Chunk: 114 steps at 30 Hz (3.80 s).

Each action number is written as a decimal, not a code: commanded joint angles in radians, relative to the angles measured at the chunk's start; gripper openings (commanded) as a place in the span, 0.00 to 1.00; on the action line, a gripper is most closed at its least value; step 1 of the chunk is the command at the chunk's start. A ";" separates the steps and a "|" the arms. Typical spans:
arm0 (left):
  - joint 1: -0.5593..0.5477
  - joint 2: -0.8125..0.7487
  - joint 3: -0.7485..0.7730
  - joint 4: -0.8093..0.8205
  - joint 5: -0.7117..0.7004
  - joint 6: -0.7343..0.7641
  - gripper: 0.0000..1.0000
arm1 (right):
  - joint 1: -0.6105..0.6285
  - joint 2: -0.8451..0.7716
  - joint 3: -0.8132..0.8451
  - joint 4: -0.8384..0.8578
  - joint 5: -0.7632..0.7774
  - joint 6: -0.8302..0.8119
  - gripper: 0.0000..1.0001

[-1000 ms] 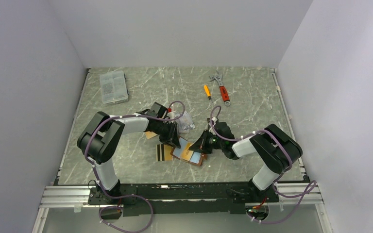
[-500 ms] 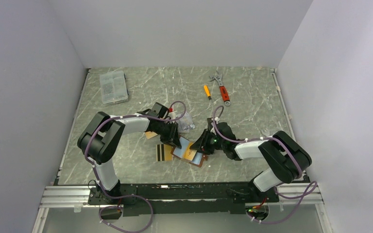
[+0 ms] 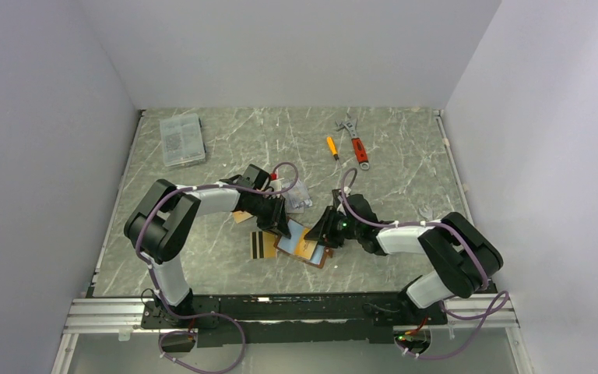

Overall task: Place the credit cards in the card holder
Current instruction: Insert the credit card into the card holder.

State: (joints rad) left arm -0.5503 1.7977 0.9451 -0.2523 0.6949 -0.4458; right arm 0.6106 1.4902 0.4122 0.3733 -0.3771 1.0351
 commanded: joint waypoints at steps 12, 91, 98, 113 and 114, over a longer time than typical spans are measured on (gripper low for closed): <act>0.008 -0.041 0.024 -0.006 0.005 0.015 0.21 | 0.004 0.026 0.108 -0.314 -0.049 -0.033 0.36; -0.003 -0.057 -0.016 -0.004 -0.047 -0.021 0.24 | 0.085 0.006 -0.020 0.043 0.113 0.129 0.29; -0.003 -0.055 -0.010 -0.012 -0.050 -0.017 0.24 | 0.069 -0.078 0.006 -0.111 0.096 0.094 0.42; -0.003 -0.058 -0.005 -0.018 -0.054 -0.014 0.23 | 0.056 -0.082 0.029 -0.160 0.031 0.082 0.22; -0.002 -0.058 -0.005 -0.018 -0.054 -0.014 0.23 | 0.057 -0.077 0.031 -0.150 0.025 0.085 0.20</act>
State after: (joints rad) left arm -0.5468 1.7771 0.9268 -0.2565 0.6544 -0.4576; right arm 0.6689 1.3956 0.4107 0.1986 -0.3225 1.1187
